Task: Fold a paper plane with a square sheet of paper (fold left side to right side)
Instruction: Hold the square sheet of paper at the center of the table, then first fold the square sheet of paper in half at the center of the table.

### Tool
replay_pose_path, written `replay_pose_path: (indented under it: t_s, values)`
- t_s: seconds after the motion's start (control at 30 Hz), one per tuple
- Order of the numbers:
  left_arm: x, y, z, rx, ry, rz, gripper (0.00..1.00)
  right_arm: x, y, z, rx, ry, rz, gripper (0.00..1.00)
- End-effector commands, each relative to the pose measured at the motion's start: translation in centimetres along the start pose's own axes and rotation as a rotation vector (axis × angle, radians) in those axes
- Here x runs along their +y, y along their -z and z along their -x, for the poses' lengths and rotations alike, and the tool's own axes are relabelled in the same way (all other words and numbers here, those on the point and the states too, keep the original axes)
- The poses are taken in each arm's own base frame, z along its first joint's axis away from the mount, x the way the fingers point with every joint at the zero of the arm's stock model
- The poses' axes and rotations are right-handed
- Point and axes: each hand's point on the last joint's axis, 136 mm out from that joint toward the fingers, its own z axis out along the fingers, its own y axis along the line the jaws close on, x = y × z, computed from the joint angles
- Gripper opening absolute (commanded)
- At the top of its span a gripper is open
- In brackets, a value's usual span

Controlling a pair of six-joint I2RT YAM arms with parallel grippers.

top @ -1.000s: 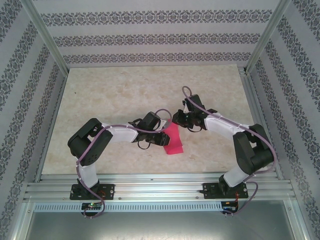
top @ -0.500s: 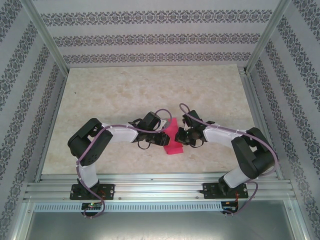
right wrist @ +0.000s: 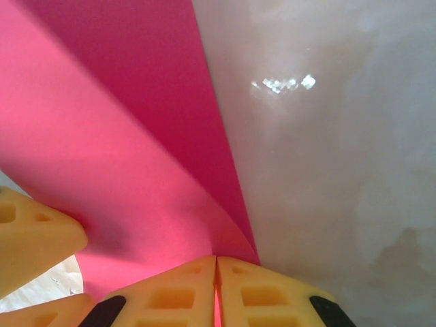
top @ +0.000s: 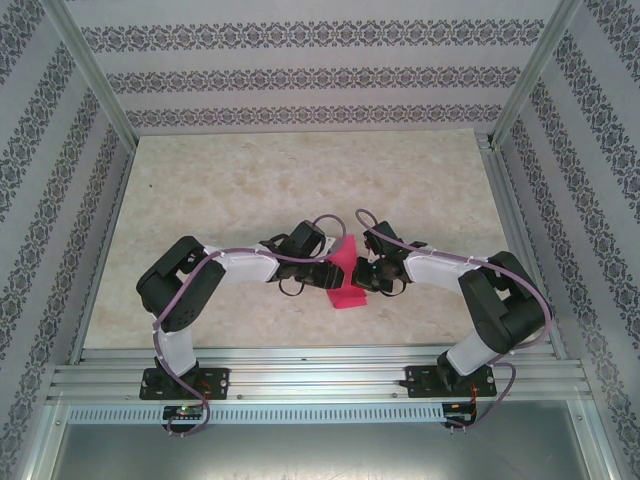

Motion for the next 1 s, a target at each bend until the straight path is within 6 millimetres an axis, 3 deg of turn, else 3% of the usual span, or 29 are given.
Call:
replay_pose_path:
  t_s: [0.0, 0.2, 0.37, 0.57, 0.97]
  values:
    - [-0.1, -0.4, 1.0, -0.010, 0.011, 0.013, 0.38, -3.8, -1.1, -1.8, 0.049, 0.007, -0.167, 0.10]
    - [0.4, -1.0, 1.4, -0.012, 0.013, 0.012, 0.37, -4.2, -1.0, -1.8, 0.050, 0.011, -0.190, 0.09]
    - [1.9, -1.4, 0.7, -0.002, 0.011, 0.052, 0.36, -4.5, -0.9, -1.8, 0.051, 0.014, -0.206, 0.09]
    - [4.0, -0.8, 0.7, -0.011, -0.006, 0.106, 0.36, -4.9, -0.8, -2.1, 0.057, 0.023, -0.234, 0.09]
    - [6.2, 0.1, 2.1, -0.050, -0.041, 0.215, 0.36, -5.4, -0.7, -2.4, 0.061, 0.026, -0.261, 0.09]
